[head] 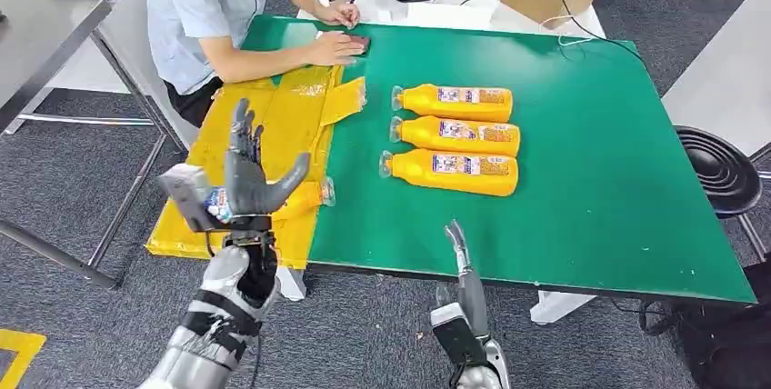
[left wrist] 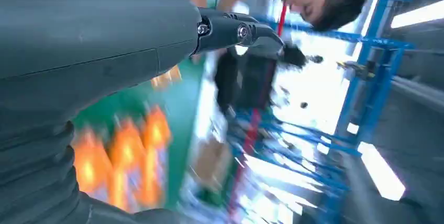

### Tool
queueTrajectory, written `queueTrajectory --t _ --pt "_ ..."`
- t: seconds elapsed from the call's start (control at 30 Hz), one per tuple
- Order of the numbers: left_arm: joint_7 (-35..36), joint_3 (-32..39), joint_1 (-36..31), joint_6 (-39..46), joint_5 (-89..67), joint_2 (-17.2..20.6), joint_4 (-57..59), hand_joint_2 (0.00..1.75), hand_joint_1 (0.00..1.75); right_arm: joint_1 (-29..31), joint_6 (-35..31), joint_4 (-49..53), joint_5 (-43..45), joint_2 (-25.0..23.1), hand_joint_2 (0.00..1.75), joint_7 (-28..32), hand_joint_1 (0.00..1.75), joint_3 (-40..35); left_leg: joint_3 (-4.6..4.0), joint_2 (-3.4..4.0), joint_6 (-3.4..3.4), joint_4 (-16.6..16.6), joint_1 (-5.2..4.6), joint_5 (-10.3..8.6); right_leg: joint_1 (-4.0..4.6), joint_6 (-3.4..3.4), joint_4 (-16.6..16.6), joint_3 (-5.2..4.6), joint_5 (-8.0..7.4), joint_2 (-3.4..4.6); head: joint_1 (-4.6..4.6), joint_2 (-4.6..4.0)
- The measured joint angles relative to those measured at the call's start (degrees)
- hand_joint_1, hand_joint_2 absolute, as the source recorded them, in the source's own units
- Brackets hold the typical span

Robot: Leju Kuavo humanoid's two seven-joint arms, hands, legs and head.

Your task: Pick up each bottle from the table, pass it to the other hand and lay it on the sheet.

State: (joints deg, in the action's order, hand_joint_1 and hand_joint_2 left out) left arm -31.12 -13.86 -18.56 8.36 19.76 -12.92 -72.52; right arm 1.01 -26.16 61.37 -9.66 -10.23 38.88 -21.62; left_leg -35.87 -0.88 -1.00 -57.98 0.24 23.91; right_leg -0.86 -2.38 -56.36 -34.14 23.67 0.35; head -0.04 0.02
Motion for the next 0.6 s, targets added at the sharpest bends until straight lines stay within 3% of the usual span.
queueTrajectory --t 0.27,0.43,0.6 --pt "-2.6 0.5 13.3 4.2 -1.4 1.2 -17.4 1.75 0.0 1.5 -10.2 0.1 -16.8 4.1 1.75 -2.4 0.0 3.5 -0.05 0.0 0.0 0.0 -0.01 0.08 -0.01 -0.01 0.0 -0.05 0.03 0.01 -0.02 0.0" --pt "-4.9 0.5 19.0 14.0 -12.1 2.8 -24.3 1.75 0.0 4.5 -8.2 0.3 -27.3 8.3 1.75 -9.7 0.0 8.0 -0.05 -0.05 -0.03 0.0 -0.02 0.05 -0.03 -0.01 0.1 -0.05 0.02 -0.01 -0.02 0.0" --pt "-3.5 -1.2 19.5 16.4 -15.8 3.8 -25.0 1.75 0.0 9.4 -6.7 -2.1 -29.5 10.0 1.75 -10.7 0.0 10.2 -0.01 -0.04 -0.07 0.0 -0.02 -0.02 -0.02 -0.03 0.1 -0.02 -0.03 0.0 0.0 0.0"
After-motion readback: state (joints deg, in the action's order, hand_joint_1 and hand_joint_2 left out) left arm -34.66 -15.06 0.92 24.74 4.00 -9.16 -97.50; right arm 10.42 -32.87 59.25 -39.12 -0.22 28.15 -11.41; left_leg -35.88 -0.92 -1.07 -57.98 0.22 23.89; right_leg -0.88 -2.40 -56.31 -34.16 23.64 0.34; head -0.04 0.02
